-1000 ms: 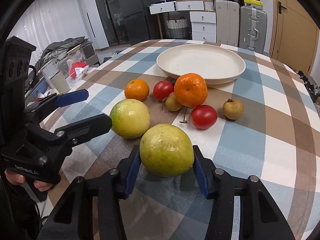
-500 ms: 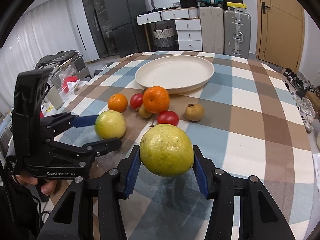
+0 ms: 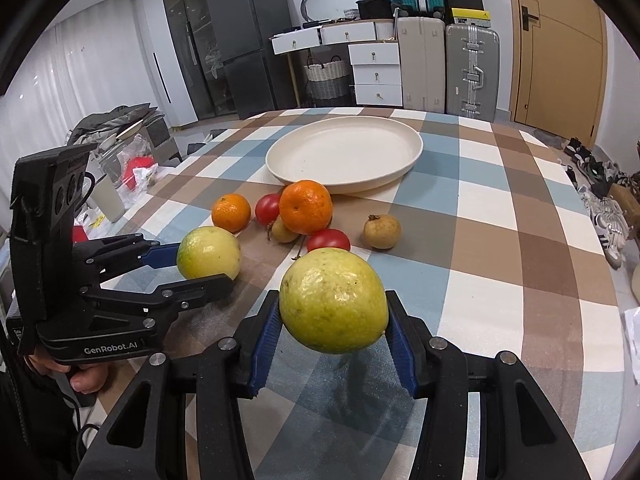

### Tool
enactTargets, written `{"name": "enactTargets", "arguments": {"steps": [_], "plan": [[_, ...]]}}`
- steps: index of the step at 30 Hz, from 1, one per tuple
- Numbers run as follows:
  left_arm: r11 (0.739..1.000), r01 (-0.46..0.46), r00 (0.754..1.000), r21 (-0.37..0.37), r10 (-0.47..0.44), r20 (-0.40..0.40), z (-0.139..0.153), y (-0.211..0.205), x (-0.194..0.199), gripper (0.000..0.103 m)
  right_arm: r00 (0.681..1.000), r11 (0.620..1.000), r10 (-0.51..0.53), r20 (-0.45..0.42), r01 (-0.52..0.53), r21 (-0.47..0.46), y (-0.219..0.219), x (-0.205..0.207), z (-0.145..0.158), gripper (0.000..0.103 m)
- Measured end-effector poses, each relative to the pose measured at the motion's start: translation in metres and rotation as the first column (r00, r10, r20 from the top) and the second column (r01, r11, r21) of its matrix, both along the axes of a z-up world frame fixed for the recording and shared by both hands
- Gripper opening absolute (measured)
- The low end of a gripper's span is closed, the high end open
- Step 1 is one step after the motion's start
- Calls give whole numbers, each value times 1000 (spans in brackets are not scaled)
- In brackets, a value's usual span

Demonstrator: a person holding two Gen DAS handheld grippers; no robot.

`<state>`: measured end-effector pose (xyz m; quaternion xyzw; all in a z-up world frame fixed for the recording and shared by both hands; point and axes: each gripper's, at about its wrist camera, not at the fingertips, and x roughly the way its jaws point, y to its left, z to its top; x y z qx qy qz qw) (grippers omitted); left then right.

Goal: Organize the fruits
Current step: 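Carry both pomelos onto the cream plate and open both grippers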

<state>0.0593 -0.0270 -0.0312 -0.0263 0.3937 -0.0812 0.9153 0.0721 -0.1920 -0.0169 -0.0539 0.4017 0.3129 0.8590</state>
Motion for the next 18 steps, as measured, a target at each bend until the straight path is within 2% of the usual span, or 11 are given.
{"name": "enactTargets", "arguments": {"steps": [7,9,14,18], "plan": [[1000,-26,996,3,26,82,25,11,-7,47,999,998,15,42,-17,58,1,0,20,50],[999,-47,993,24,45,107,34,16,-6,47,998,998,16,63,-19,57,2,0,27,50],[995,-95,985,17,91,147,52,33,1,47,994,998,37,100,-42,49,8,4,45,50],[993,-121,980,0,119,162,61,42,7,47,994,996,42,97,-49,69,10,12,54,50]]}}
